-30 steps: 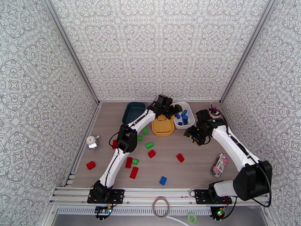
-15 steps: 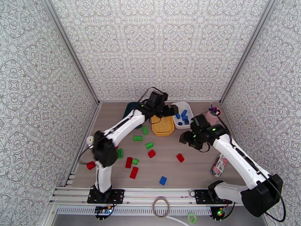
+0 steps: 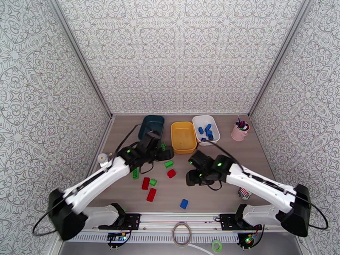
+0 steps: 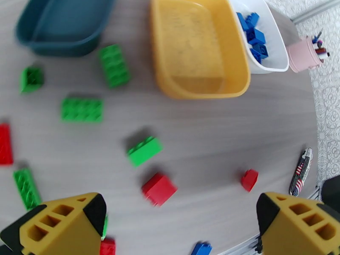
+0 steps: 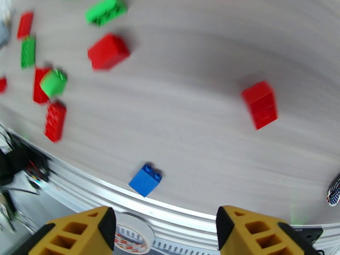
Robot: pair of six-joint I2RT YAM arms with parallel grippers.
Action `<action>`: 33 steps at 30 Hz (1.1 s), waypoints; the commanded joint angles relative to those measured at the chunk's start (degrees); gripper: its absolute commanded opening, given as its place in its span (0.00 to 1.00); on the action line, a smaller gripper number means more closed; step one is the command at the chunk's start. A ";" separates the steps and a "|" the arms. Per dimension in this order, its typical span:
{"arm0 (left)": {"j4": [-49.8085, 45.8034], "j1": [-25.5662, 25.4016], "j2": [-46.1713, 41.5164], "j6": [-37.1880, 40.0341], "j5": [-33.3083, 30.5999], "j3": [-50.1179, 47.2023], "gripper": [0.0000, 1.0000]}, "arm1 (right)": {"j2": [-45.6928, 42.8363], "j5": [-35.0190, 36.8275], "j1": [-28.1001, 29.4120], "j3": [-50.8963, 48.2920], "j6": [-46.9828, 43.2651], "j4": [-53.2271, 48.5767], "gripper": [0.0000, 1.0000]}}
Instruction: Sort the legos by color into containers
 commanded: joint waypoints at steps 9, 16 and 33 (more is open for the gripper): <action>-10.73 -0.24 -8.54 -11.79 0.45 -12.40 0.99 | 9.41 1.04 10.67 -1.08 4.94 3.85 0.66; -11.46 -0.29 -13.87 -15.48 0.16 -17.28 0.98 | 11.25 -5.72 13.11 -6.23 13.38 12.38 0.65; -11.88 2.42 -12.57 -12.84 1.09 -16.39 0.98 | 19.62 -9.89 14.75 -8.66 18.91 18.23 0.64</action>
